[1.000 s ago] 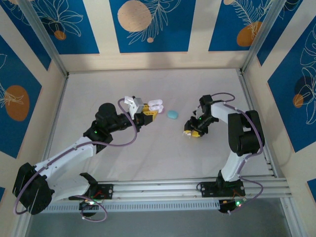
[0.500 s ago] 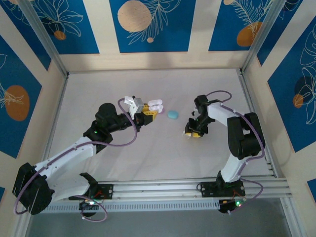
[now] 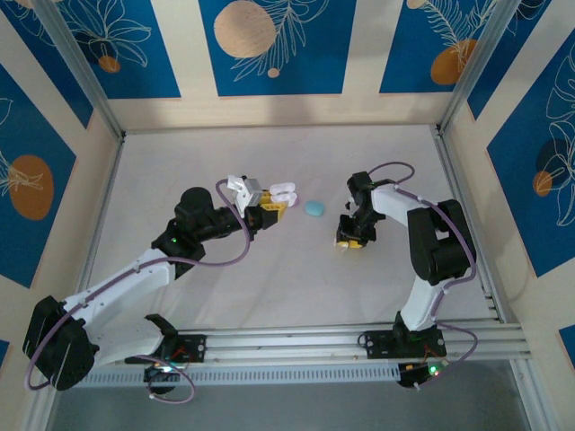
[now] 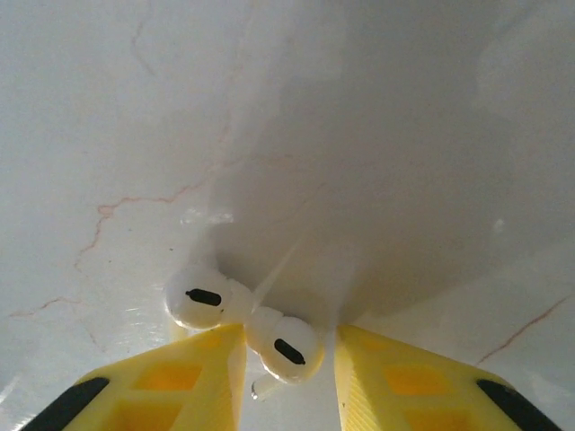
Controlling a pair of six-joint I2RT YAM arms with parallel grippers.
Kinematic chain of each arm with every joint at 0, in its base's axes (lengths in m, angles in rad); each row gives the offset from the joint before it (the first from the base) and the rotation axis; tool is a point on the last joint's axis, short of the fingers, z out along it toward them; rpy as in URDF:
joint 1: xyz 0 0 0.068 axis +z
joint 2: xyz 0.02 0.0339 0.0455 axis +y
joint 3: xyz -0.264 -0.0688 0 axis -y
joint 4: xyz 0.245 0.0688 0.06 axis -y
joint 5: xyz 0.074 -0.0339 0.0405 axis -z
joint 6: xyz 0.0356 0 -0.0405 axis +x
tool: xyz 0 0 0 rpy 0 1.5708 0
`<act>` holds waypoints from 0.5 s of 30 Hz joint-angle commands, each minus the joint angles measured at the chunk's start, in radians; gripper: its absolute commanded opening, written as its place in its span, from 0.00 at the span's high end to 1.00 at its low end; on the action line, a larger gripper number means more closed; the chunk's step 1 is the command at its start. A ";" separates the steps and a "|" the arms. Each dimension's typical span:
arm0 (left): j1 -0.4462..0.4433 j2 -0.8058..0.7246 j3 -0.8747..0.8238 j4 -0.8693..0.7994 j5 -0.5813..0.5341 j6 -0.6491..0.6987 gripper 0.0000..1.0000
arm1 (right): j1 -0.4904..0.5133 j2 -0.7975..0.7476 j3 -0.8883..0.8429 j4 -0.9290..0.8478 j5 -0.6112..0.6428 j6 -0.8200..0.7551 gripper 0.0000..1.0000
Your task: Insert wireless bluetooth earbuds into charging case
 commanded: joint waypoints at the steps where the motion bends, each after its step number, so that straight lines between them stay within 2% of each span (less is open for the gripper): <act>1: -0.009 -0.013 0.013 0.002 -0.013 0.006 0.78 | 0.007 0.017 0.025 -0.039 0.051 0.006 0.70; 15: -0.009 -0.016 0.012 -0.001 -0.018 0.009 0.77 | 0.014 -0.002 0.027 -0.082 0.085 -0.065 0.70</act>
